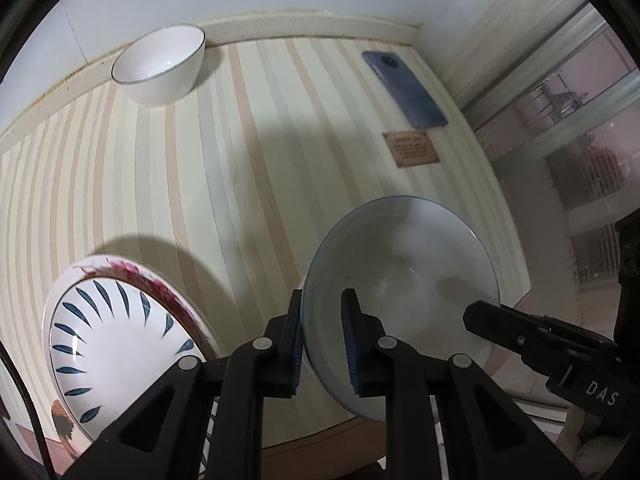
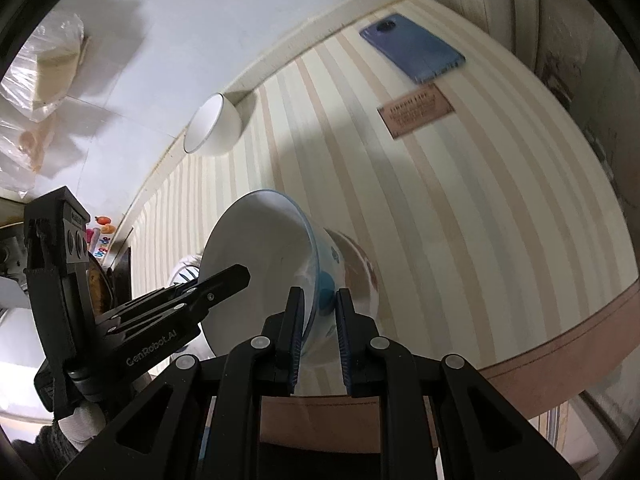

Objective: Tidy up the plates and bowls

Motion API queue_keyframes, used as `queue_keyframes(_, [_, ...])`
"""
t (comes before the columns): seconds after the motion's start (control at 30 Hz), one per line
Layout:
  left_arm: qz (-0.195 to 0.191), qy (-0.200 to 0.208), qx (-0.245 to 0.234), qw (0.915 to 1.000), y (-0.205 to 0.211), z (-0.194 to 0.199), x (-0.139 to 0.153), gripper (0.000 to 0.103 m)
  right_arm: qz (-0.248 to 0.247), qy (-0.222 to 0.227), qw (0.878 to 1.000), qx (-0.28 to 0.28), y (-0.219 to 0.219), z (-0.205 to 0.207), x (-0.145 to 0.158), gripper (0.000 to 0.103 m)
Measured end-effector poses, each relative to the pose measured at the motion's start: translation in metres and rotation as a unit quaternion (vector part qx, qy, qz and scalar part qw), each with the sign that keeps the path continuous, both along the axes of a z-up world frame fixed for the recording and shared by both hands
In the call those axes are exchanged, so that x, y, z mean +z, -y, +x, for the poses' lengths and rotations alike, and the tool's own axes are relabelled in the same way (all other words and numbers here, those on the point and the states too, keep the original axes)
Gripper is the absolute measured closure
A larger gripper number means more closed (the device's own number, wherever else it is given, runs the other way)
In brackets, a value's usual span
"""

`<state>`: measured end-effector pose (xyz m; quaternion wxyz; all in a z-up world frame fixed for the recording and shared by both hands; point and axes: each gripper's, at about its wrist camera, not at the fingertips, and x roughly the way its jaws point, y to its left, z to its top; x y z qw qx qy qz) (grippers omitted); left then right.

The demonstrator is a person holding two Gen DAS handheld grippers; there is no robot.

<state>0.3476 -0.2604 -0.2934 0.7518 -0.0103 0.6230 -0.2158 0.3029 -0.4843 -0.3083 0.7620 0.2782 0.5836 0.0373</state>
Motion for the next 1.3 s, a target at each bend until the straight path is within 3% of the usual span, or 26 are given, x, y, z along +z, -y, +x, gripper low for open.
queue_keyframes(0.57, [0.027, 0.004, -0.004, 0.9996, 0.004, -0.001, -0.015, 0.088, 0.000, -0.026, 1.000, 0.006, -0.002, 0.000, -0.030, 0.085])
queue_keyframes(1.13, [0.034, 0.003, -0.001, 0.9994, 0.005, -0.001, -0.015, 0.087, 0.018, -0.033, 0.999, 0.009, 0.004, 0.002, -0.034, 0.085])
queue_keyframes(1.3, [0.012, 0.014, 0.011, 0.9998, -0.005, -0.001, 0.011, 0.087, 0.027, -0.032, 0.999, 0.011, 0.013, 0.005, -0.020, 0.084])
